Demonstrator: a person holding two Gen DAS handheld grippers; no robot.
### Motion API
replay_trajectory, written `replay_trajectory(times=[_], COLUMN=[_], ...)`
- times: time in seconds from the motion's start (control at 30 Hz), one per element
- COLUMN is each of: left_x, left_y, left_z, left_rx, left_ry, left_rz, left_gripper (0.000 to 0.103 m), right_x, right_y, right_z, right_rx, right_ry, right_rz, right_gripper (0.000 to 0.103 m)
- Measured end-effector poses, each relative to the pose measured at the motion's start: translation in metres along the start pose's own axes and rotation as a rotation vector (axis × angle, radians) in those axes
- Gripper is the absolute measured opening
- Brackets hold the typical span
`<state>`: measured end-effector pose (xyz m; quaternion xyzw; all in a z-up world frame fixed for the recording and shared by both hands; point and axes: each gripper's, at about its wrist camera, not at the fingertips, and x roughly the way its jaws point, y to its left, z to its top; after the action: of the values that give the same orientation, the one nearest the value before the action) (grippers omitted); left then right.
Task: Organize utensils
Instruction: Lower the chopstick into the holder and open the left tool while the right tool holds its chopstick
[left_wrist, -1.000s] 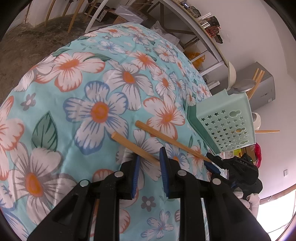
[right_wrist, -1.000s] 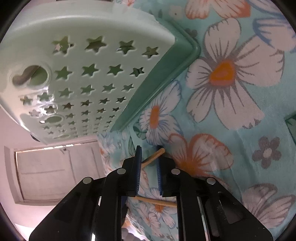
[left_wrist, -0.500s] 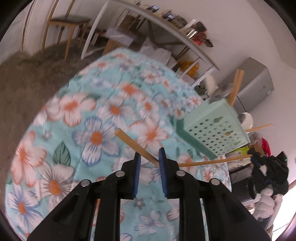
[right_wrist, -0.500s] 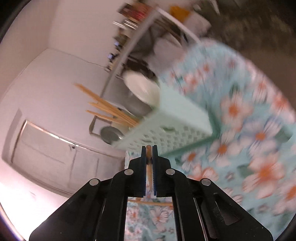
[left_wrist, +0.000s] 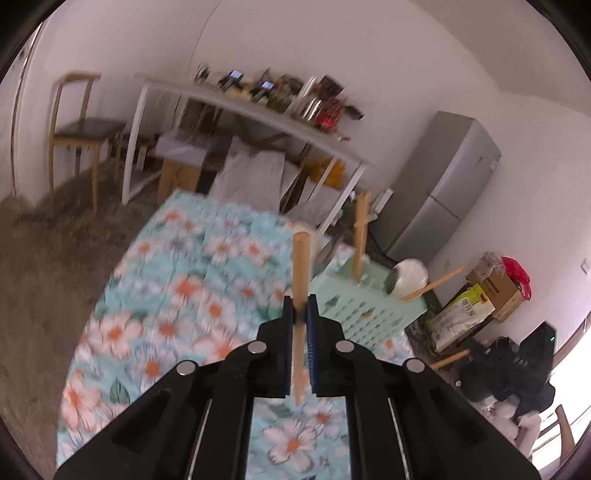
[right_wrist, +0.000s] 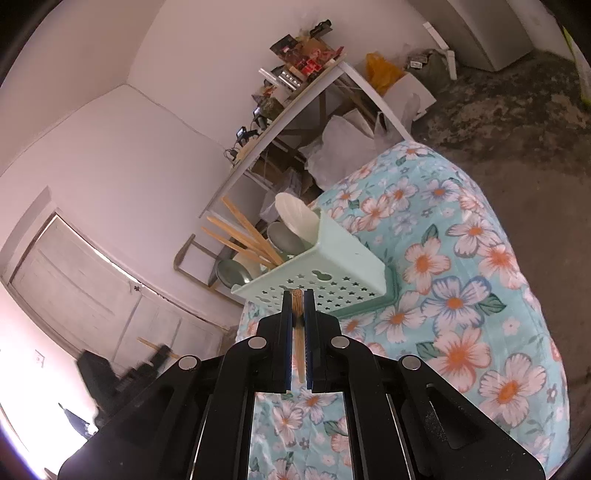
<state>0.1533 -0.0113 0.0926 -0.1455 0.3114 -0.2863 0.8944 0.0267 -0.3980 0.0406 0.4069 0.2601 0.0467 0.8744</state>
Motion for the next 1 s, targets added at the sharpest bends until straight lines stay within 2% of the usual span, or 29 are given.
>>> replay_trajectory(times=[0.17,0.3,0.47,0.53,0.63,0.87,0.97,1.0], left_x=[-0.015,-0.021,-0.005,0.010,0.037,0.097,0.120,0.130], left_y=[-0.029,-0.061,-0.099,-0.111,-0.123,-0.129,-0.125,-0.120], left_z=[0.033,0.066,0.089,0.091,0.089,0.067,0.051,0.046], left_rx=[0.047,0.118,0.214,0.257,0.311,0.336,0.348,0.337], left_ry=[-0.081,-0.183,-0.269,-0.290,-0.291,-0.258,-0.219,-0.180], left_rz=[-0.073,-0.120,-0.159,-0.151,-0.113,-0.070,-0.013,0.000], left_gripper=[0.006,0.006,0.006,0.006,0.006,0.006,0.007,0.007], right_x=[-0.010,-0.015,-0.020,-0.021,-0.024,-0.028,-0.028,-0.028], right_y=[-0.007,-0.011,-0.014,-0.016,-0.017,-0.020,-0.020,-0.019], right_z=[0.000,0.001,0.001,0.001,0.002,0.003,0.003,0.003], right_rx=[0.008,0.012,0.019,0.027,0.030,0.036,0.037,0.036], right_ry=[0.001,-0.005,-0.010,-0.011,-0.013,-0.015,-0.011,-0.011], right_rz=[-0.008,-0.008,-0.011,-0.011,-0.015,-0.031,-0.033,-0.033], right_gripper=[0.004,0.004,0.004,0.004,0.004,0.004,0.004,0.004])
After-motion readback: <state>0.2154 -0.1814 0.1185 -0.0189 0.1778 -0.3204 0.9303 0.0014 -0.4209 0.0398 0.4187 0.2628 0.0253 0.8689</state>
